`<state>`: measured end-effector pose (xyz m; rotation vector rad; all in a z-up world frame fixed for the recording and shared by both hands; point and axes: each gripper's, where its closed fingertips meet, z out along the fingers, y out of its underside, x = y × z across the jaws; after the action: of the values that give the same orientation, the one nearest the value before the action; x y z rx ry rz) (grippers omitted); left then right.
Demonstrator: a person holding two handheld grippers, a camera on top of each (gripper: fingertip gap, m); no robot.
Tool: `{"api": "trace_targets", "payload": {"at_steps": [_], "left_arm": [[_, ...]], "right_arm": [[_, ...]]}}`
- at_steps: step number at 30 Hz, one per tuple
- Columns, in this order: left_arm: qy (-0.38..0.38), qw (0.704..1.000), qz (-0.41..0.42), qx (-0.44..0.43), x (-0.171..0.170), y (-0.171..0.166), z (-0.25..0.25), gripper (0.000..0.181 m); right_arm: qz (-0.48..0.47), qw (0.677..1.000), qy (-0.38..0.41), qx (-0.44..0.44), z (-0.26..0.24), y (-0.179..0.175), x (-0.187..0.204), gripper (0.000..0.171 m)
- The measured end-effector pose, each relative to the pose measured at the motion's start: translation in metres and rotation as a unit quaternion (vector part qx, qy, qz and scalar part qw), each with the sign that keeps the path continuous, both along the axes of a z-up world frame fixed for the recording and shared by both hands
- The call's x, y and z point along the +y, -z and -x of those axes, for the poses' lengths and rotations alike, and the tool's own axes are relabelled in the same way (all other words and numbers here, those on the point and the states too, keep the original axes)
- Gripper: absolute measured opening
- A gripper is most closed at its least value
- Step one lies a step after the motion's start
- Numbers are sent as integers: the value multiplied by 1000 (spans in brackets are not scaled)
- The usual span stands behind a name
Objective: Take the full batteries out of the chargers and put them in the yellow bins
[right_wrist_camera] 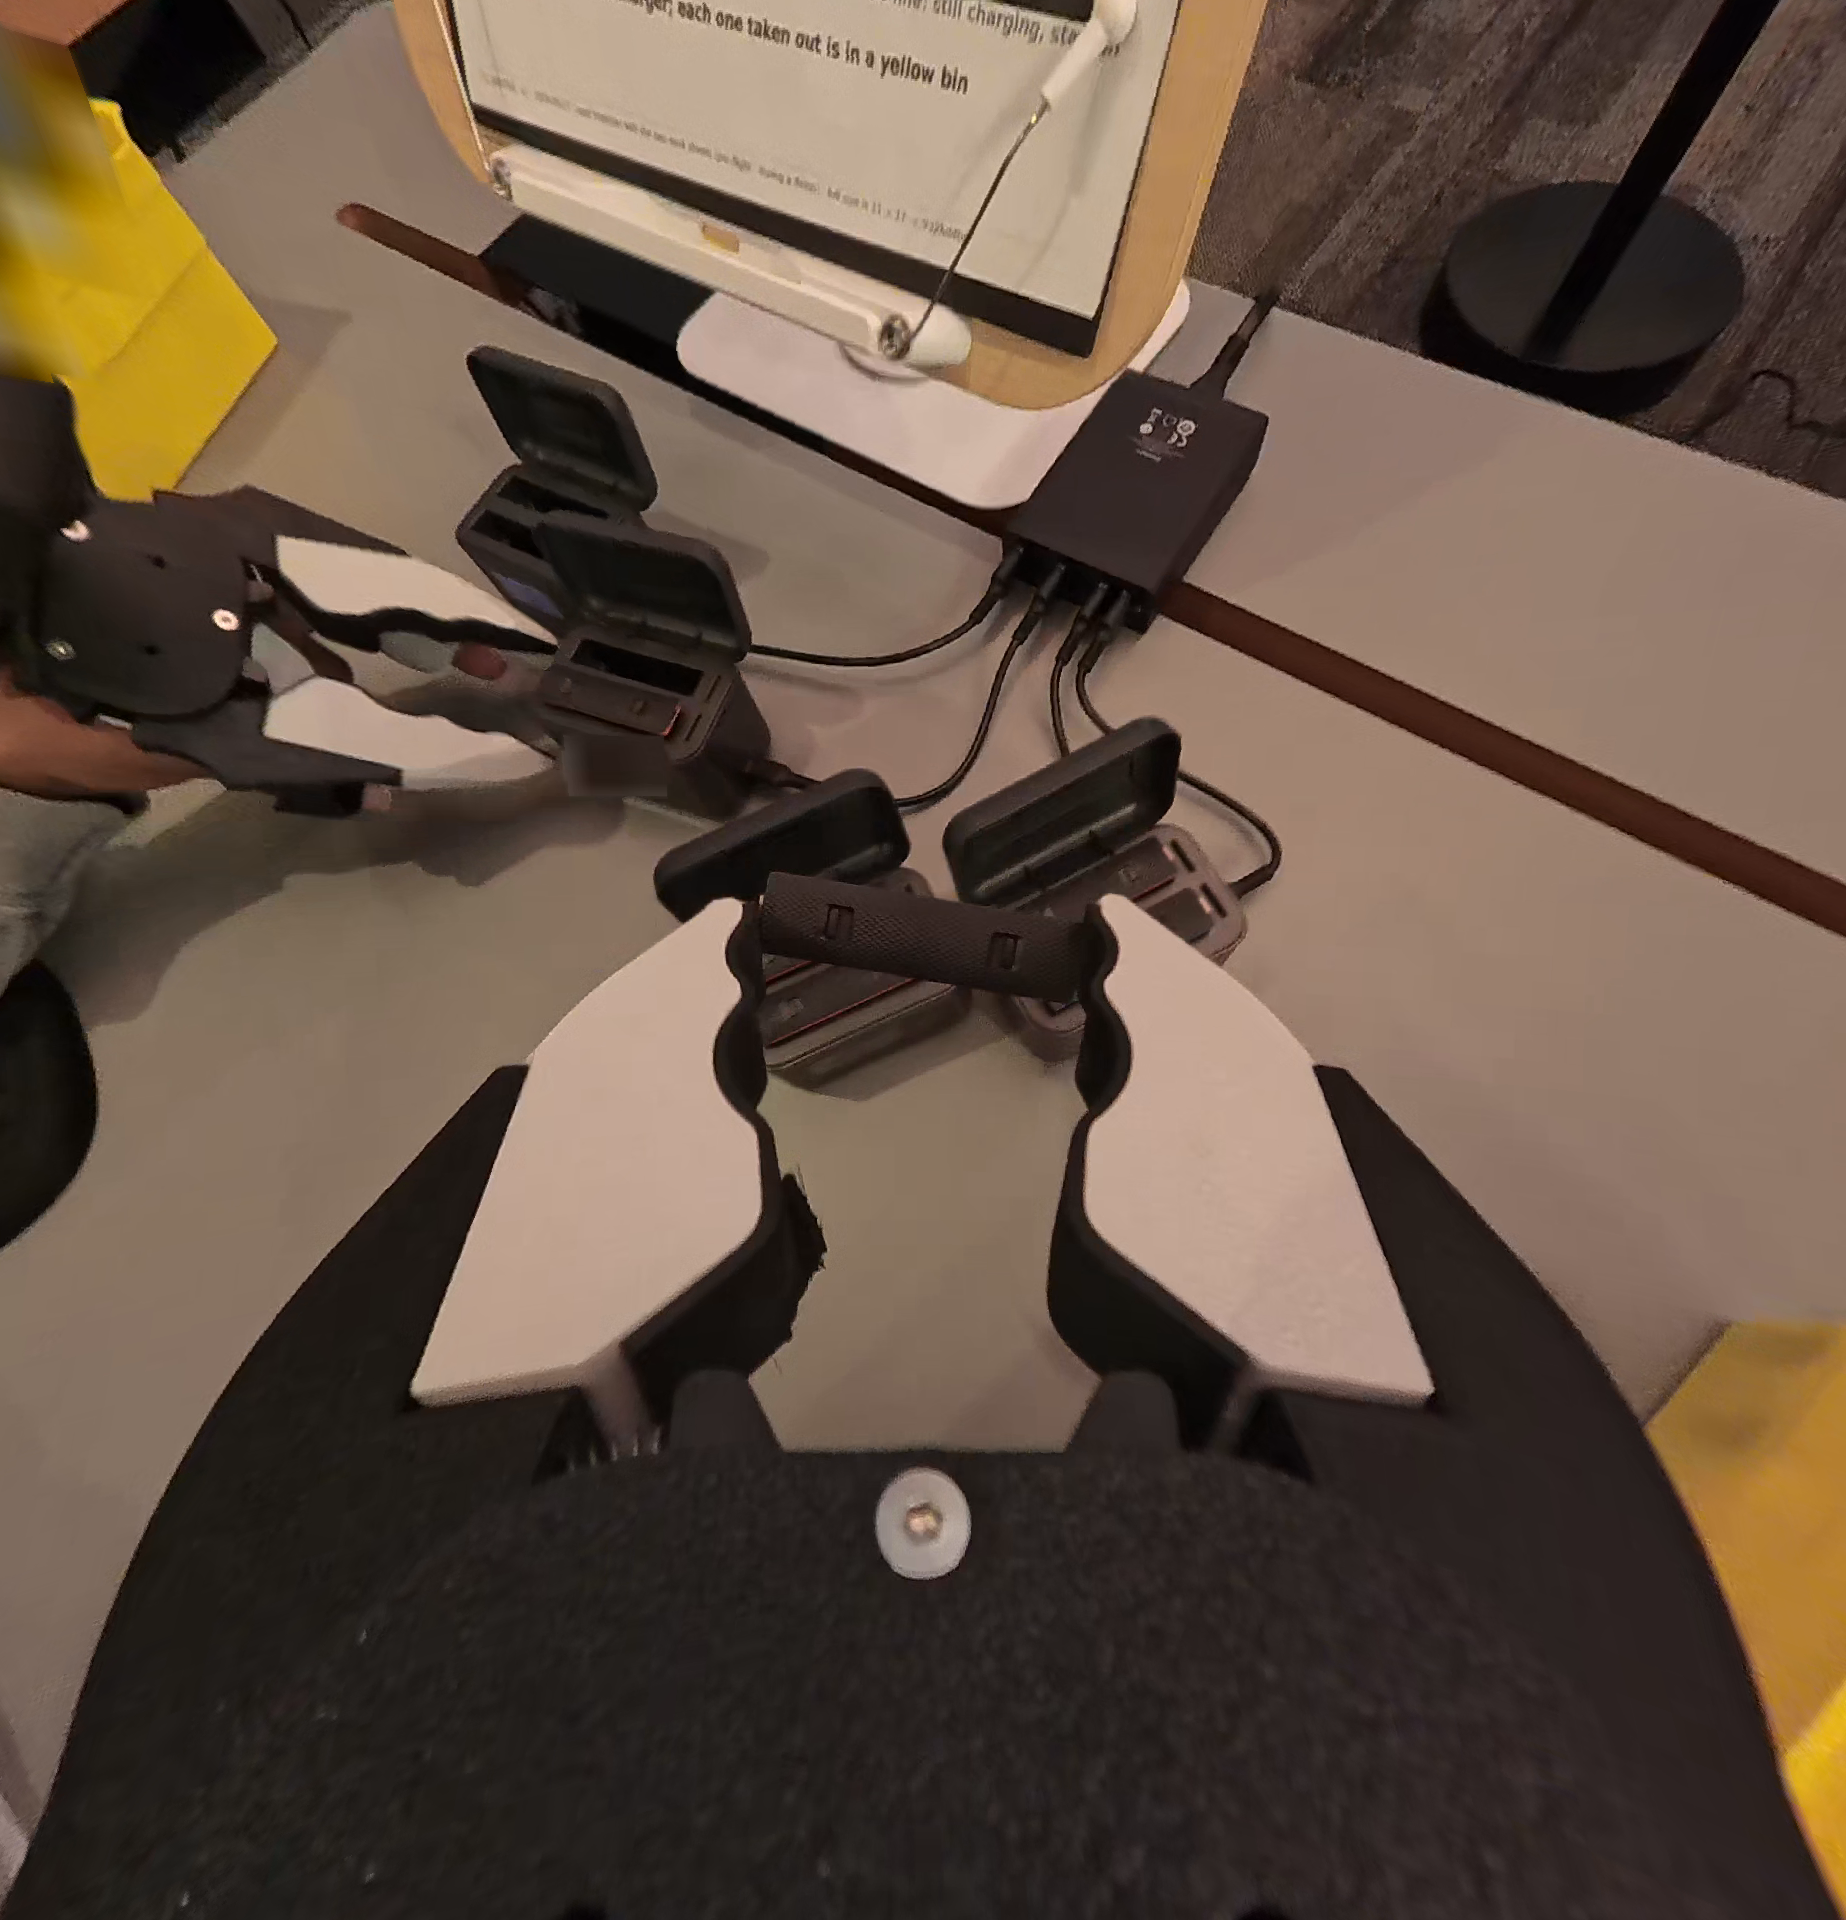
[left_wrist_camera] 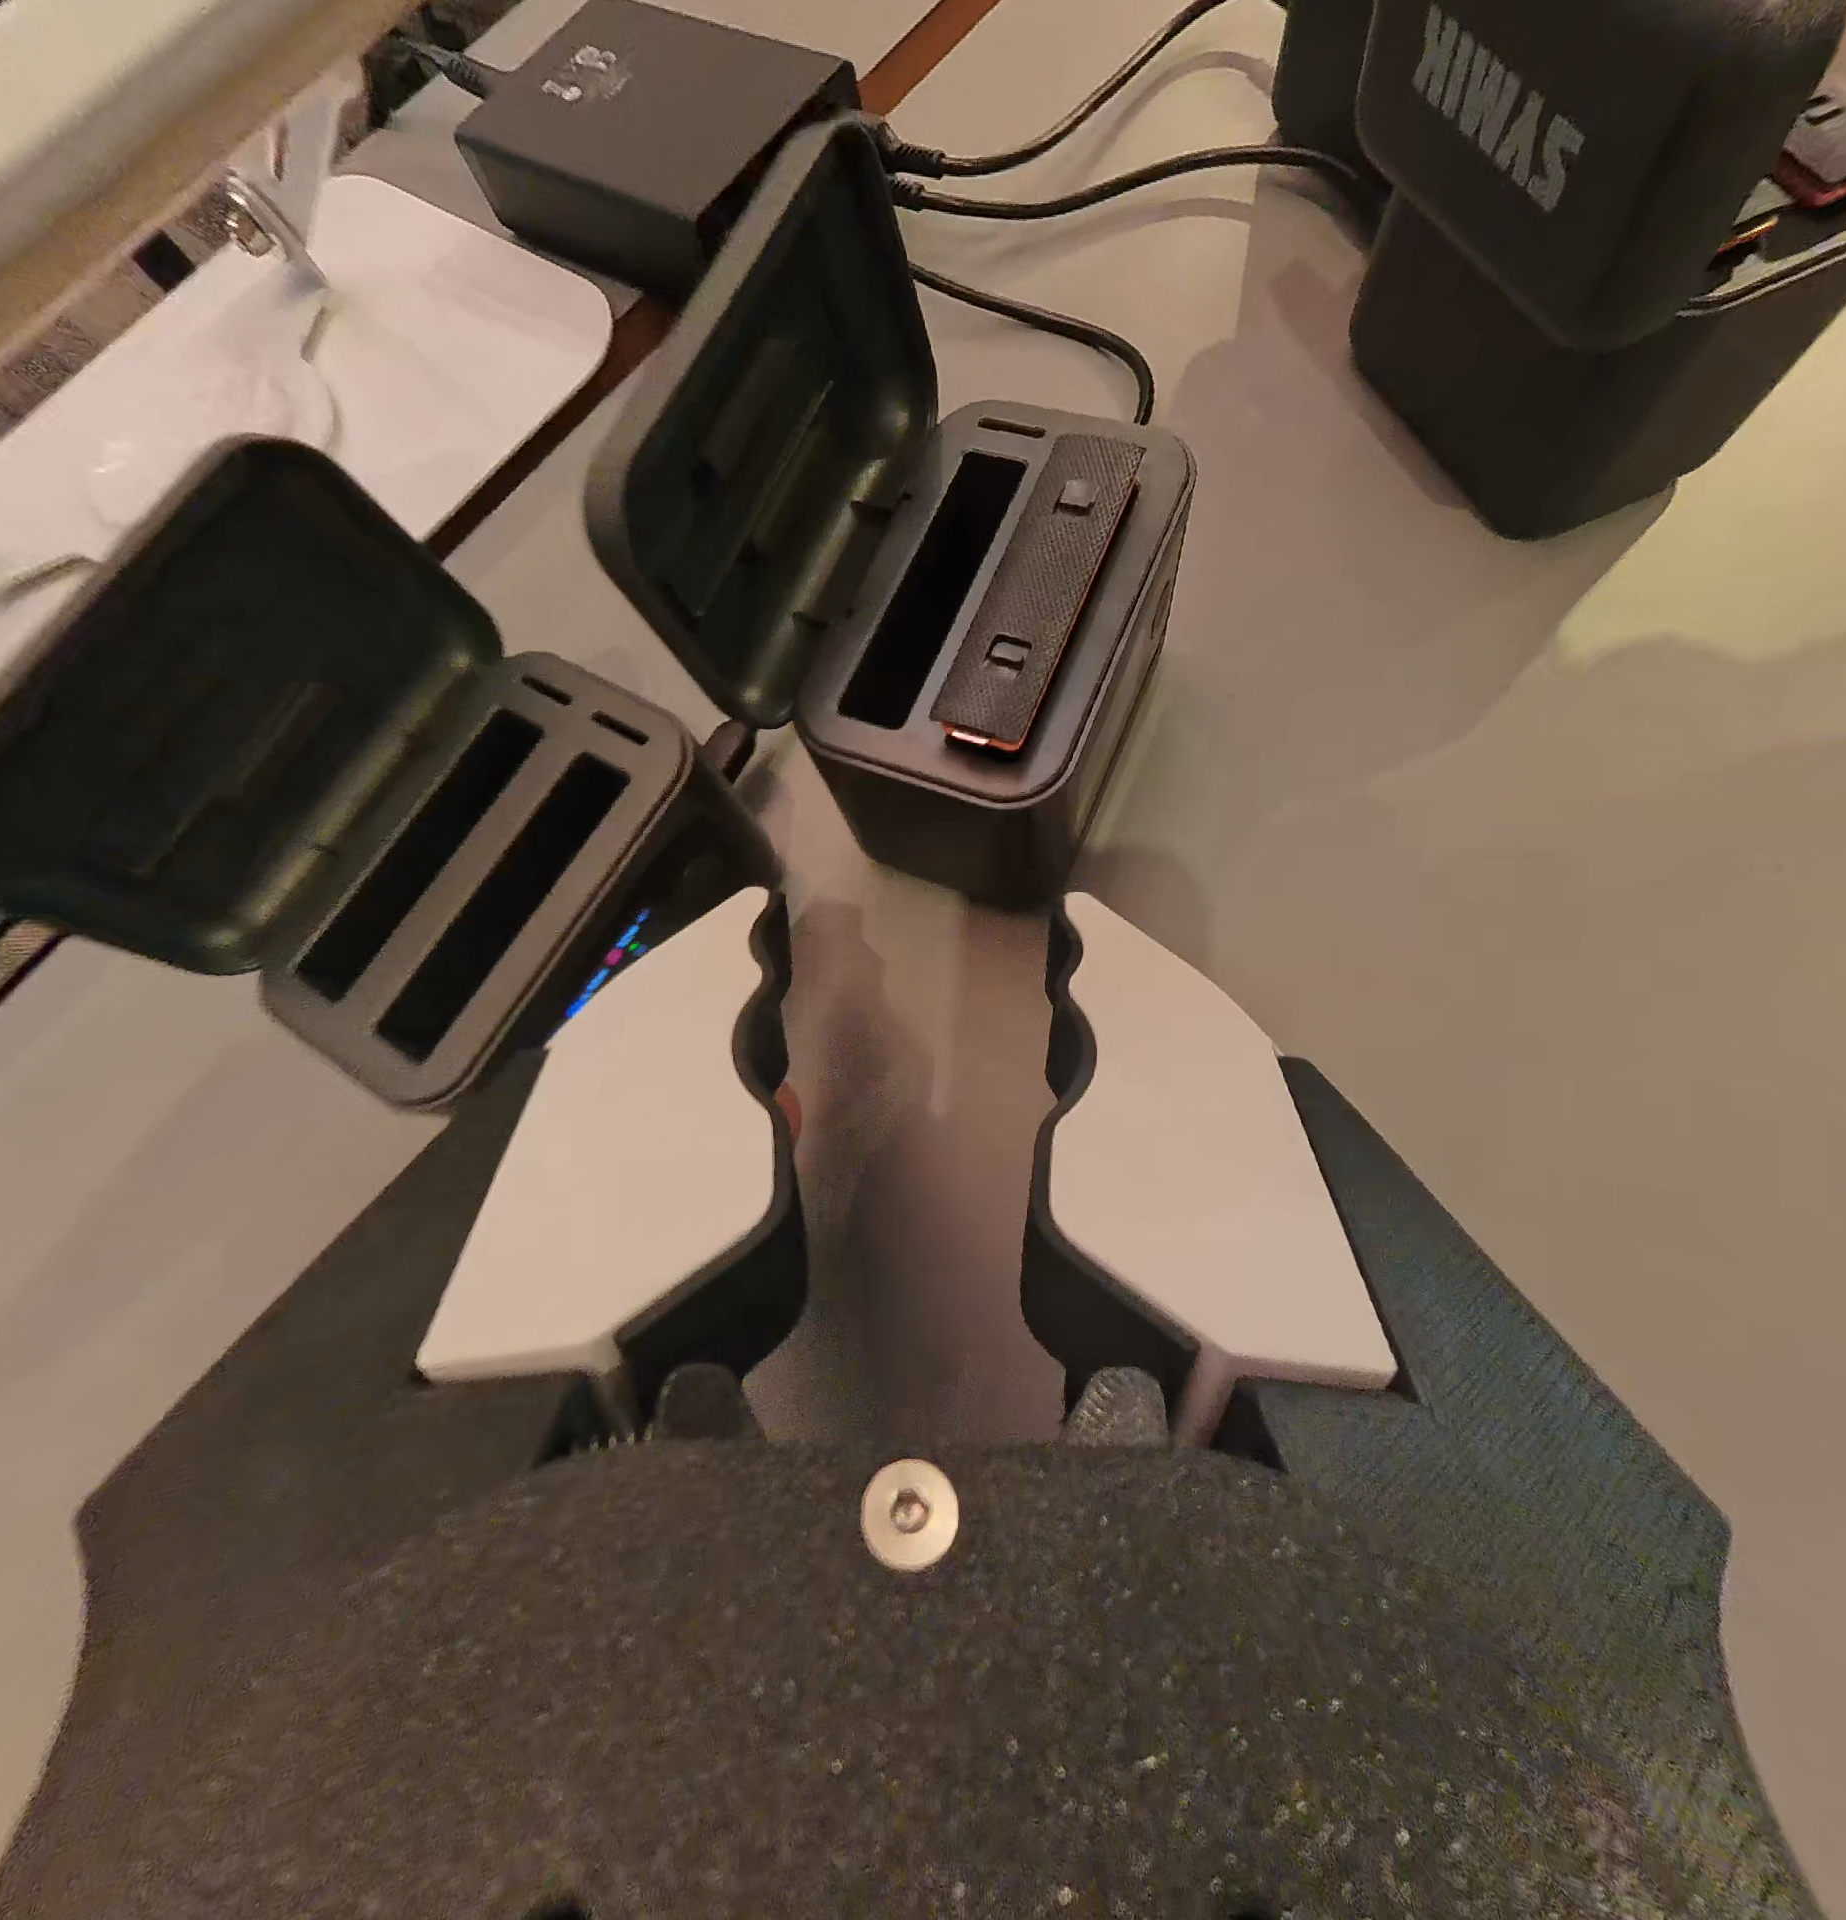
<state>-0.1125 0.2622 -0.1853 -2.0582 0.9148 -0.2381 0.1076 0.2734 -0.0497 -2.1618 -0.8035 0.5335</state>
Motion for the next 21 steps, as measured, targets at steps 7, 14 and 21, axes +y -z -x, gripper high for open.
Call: {"api": "trace_targets", "payload": {"at_steps": [7,14,21], "left_arm": [[52,994,-85,-37,-28,-50,-22,46],[167,961,-211,-68,-88,-81,-104,45],[191,945,-251,-85,-100,-90,-112,11]], "right_arm": [[8,997,-8,79,22,16,-38,58],[66,973,-46,217,88,25,-88,58],[65,968,-106,216,110,23,-111,60]]}}
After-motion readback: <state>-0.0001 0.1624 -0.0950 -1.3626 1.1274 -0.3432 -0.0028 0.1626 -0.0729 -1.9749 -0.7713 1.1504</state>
